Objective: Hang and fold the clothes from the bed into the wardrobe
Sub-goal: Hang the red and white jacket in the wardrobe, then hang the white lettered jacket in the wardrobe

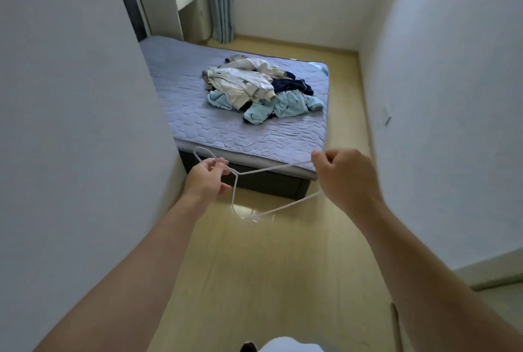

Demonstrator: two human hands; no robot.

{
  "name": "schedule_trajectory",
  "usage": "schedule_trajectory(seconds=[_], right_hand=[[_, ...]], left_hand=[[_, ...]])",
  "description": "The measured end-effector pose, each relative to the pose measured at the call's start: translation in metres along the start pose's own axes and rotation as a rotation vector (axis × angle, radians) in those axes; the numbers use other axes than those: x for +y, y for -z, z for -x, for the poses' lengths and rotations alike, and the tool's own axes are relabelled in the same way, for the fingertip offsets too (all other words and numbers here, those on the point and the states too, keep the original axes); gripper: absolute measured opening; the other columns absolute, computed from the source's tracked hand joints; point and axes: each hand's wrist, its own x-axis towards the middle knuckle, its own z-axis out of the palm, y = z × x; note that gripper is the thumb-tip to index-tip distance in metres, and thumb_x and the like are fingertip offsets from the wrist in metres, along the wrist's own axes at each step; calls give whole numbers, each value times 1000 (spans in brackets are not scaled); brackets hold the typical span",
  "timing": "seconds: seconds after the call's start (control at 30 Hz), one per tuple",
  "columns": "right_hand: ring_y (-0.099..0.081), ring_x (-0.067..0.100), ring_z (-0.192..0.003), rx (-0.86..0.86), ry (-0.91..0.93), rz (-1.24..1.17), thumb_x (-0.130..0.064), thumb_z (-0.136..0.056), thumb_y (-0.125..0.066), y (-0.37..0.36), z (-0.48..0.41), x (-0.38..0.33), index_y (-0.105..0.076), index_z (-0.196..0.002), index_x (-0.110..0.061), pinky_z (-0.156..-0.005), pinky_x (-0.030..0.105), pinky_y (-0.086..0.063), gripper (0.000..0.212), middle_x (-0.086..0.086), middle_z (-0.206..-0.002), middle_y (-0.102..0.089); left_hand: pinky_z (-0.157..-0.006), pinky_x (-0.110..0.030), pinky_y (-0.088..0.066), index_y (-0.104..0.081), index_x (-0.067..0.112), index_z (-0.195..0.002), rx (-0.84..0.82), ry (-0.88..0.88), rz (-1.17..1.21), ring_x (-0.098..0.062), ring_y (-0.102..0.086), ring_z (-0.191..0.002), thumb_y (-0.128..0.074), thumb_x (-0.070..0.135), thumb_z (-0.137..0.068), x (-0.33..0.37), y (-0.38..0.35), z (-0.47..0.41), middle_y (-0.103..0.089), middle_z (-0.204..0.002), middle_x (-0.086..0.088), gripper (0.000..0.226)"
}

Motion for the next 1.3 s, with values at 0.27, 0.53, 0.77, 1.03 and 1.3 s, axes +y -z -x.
schedule_trajectory(seconds=[0.27,0.53,0.77,1.03,1.3], right_hand=[[-49,28,-61,-171,-119,87,-36,-99,-43,-62,-94,51,-48,-59,-7,-58,33,-36,49,1,-54,-50],[-51,28,-71,-418,-68,157,-45,-102,-35,-140,-259,91,-46,-66,-18,-63,32,-38,46,-1,-68,-49],[-60,30,-93,-597,36,190,-41,-100,-44,-198,-413,84,-60,-93,-15,-66,33,-40,31,6,-95,-64],[-60,32,-97,-659,-54,142,-27,-103,-40,-299,-569,82,-58,-93,-13,-74,36,-47,25,12,-102,-66],[-58,25,-84,-665,-312,-42,-6,-90,-42,-343,-699,100,-55,-127,-20,-63,30,-45,42,7,-102,-58]], left_hand=[[-48,-15,-46,-66,22,-83,37,-49,-52,-14,-68,-68,-48,29,-104,20,-60,-131,-72,-77,1,28],[-78,-47,-60,-68,25,-78,-28,-188,-165,-18,-68,-72,-54,30,-102,84,-144,-285,-72,-73,4,28],[-71,-31,-56,-69,34,-80,-180,-292,-205,-3,-68,-72,-57,35,-100,149,-192,-400,-72,-74,14,23],[-74,-32,-57,-63,33,-81,-228,-259,-201,-4,-70,-72,-69,38,-92,172,-237,-567,-73,-73,17,14],[-80,-32,-55,-64,28,-92,-309,-148,-204,-15,-69,-89,-73,23,-87,196,-269,-699,-71,-98,8,11]])
